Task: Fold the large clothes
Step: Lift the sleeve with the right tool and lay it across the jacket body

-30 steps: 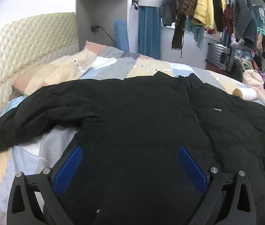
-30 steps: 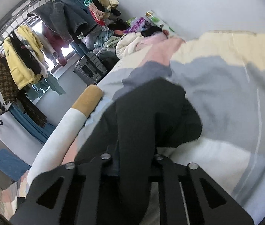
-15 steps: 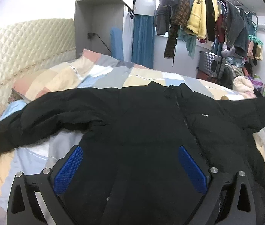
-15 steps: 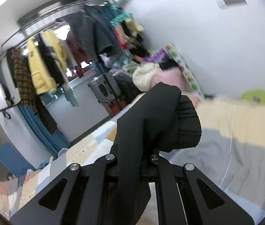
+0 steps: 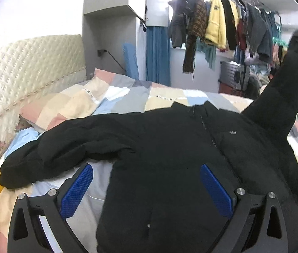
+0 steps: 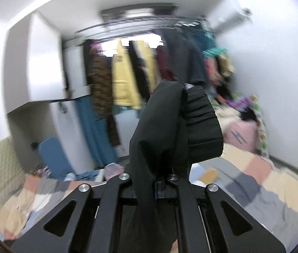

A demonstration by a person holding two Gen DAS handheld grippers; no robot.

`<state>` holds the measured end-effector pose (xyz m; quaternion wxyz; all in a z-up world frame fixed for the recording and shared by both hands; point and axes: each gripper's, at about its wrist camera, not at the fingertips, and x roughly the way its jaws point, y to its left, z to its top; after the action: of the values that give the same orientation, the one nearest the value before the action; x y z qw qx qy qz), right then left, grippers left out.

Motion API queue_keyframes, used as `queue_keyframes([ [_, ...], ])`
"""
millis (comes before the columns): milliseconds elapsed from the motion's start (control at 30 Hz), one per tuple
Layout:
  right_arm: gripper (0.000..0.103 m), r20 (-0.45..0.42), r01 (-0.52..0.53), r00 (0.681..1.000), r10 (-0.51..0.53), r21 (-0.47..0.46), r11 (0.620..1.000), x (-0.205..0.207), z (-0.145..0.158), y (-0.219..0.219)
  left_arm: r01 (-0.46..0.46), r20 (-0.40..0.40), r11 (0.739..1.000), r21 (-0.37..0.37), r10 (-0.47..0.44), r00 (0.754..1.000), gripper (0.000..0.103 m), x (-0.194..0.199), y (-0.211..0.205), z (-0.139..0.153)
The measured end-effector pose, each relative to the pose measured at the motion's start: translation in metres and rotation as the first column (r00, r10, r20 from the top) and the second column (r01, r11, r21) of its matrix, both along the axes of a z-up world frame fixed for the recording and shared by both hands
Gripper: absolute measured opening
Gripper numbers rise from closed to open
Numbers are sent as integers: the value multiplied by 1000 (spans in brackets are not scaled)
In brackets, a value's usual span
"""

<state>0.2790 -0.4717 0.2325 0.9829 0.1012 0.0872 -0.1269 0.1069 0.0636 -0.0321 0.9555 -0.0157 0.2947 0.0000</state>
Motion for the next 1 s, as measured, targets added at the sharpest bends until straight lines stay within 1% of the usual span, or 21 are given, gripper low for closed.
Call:
queue_keyframes([
  [100,7,-17,-104,995,103,-70,992,12,7,66,-20,11,1000,-10,21,1000,102,-4,14,2],
  [200,7,-42,-186,982,182,-117,976,20,1,119,-60,13,998,3,60,998,102,-8,25,1],
  [267,7,-64,-243,970,236,-146,959,28,-10,158,-80,19,997,6,80,997,102,-10,30,1],
  [300,7,-80,-283,959,273,-151,947,34,-20,180,-81,22,997,3,81,996,102,-10,32,1],
  [400,7,-124,-368,927,353,-132,920,47,-46,229,-75,35,997,-23,76,996,102,-13,40,3],
  [500,7,-197,-468,876,440,-126,875,59,-86,290,-84,38,995,-49,86,996,102,-13,51,2],
  [533,7,-215,-495,860,464,-126,860,61,-96,303,-91,38,994,-55,93,995,102,-13,56,1],
  [600,7,-254,-560,816,520,-120,820,69,-125,332,-105,39,993,-61,108,993,102,-14,64,-1],
  [700,7,-300,-602,767,567,-33,798,82,-168,348,-126,24,988,-85,129,991,102,-11,78,-7],
  [767,7,-336,-616,744,578,-9,787,86,-198,358,-145,11,984,-106,147,989,102,-7,86,-11],
  [833,7,-384,-641,706,595,10,767,88,-230,370,-174,5,978,-116,176,984,102,-3,91,-14],
  [900,7,-439,-678,654,616,21,735,88,-264,382,-178,0,976,-124,180,984,102,1,93,-18],
  [933,7,-466,-692,634,617,16,722,78,-278,396,-173,-5,978,-118,173,985,102,2,92,-21],
  [967,7,-495,-703,612,617,15,711,78,-290,407,-170,-8,980,-108,170,985,102,3,90,-22],
  [1000,7,-528,-715,586,615,21,699,79,-311,413,-168,-11,981,-96,168,986,102,4,88,-24],
])
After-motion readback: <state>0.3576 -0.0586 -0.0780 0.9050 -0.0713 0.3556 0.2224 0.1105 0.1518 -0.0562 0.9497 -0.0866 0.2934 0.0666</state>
